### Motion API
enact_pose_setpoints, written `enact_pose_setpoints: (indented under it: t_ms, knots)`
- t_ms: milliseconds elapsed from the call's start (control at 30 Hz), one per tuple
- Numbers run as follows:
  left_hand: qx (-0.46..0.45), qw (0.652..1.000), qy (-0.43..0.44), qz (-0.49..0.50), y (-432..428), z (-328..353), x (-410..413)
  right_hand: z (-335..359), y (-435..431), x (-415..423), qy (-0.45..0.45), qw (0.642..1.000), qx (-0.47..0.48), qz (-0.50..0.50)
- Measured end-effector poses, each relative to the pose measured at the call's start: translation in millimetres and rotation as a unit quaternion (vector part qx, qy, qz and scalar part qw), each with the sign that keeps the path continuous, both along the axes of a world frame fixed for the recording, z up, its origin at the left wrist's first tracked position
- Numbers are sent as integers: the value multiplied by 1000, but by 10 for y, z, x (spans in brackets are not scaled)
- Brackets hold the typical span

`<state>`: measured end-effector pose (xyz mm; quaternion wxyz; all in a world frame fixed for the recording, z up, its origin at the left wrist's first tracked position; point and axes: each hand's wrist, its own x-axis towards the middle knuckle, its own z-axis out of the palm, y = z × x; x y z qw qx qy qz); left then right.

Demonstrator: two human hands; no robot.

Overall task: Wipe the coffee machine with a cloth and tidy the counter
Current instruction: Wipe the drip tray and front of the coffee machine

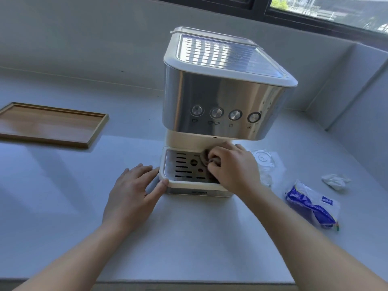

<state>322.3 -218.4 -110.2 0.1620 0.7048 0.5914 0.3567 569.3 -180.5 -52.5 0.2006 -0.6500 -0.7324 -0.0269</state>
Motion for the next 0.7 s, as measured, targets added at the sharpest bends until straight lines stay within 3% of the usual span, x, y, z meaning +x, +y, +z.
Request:
enact_pose_setpoints:
  t_ms: [233, 567, 700]
  knots:
    - [9, 1000, 6, 5, 8, -28, -1, -62, -254, -126, -11, 999, 12, -36]
    - [-7, 999, 32, -4, 18, -8, -11, -88, -869, -539, -68, 995, 24, 67]
    - [-55, 997, 53, -14, 35, 48, -18, -25, -1036, -435, 50, 997, -18, 52]
